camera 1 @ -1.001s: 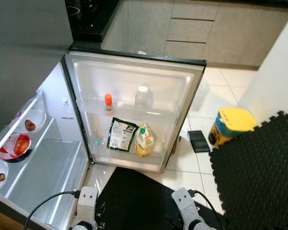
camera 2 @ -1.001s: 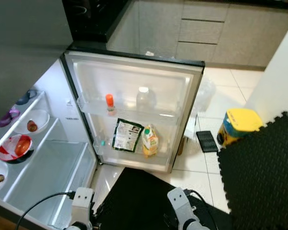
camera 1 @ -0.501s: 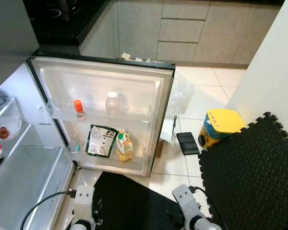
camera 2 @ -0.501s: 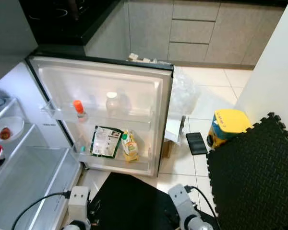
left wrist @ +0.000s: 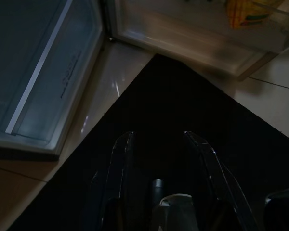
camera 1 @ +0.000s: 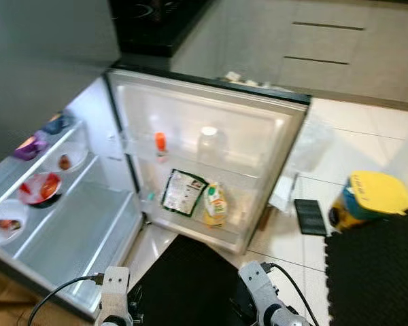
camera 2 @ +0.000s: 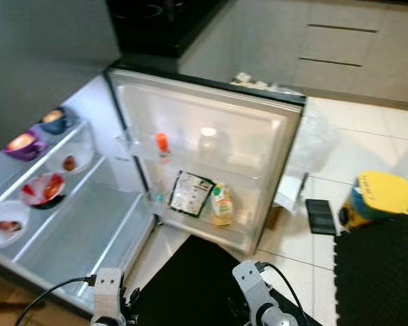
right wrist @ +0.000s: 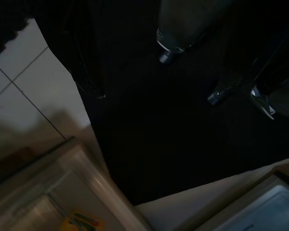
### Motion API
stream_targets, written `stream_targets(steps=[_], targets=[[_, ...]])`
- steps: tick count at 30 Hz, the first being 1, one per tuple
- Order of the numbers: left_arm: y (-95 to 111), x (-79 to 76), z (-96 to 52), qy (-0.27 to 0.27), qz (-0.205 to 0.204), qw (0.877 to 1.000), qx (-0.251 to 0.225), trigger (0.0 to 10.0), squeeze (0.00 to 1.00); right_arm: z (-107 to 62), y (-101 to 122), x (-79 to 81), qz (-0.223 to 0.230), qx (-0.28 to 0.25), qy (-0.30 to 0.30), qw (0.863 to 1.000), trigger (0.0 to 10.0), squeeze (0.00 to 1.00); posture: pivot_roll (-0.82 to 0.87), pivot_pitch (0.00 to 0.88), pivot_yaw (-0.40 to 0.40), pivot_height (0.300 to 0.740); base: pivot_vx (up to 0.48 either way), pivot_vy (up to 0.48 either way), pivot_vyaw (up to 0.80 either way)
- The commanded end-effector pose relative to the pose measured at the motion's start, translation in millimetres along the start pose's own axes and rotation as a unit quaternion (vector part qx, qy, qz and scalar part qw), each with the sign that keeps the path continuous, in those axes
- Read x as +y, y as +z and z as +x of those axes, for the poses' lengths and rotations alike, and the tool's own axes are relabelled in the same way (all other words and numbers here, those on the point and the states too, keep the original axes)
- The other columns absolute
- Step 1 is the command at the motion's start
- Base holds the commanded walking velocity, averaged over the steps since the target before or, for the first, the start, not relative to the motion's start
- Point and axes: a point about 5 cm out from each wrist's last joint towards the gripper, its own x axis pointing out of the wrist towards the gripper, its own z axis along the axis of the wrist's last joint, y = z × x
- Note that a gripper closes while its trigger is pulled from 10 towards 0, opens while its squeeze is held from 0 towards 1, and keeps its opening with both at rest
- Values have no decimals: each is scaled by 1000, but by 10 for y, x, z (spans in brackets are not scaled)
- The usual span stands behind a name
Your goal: Restocking fridge
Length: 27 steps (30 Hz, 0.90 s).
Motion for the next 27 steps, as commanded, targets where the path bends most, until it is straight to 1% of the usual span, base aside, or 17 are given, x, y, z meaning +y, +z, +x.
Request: stream_targets(steps=[1, 4, 6, 10, 14, 27], targets=[[-64, 3, -25, 11, -19, 1000, 15, 10000, 0, -27, -83, 47, 1, 14, 7, 1000, 10000, 0, -67, 89, -23, 719, 0, 0, 800], [-73, 14, -30, 14, -23, 999, 17, 10000, 0, -40, -113, 55, 1, 18, 7, 1000, 10000, 0, -64, 91, -21, 719, 0, 0, 800], [-67, 33, -36, 13, -2, 1000, 16, 10000, 0, -47, -125, 62, 1, 18, 8, 1000, 10000, 0, -64, 92, -20, 719, 0, 0, 800], [-77, 73, -54, 11, 12, 1000, 19, 10000, 0, -50, -132, 62, 1, 18, 7, 1000, 10000, 0, -65, 94, -17, 719, 0, 0, 800], [-112, 109, -72, 17, 9, 999, 31, 10000, 0, -51, -132, 59, 3, 18, 5, 1000, 10000, 0, -66, 95, -16, 719, 0, 0, 800], [-110, 91, -73, 8, 7, 1000, 27, 10000, 0, -50, -129, 59, 5, 17, 3, 1000, 10000, 0, -68, 95, -17, 719, 0, 0, 800]])
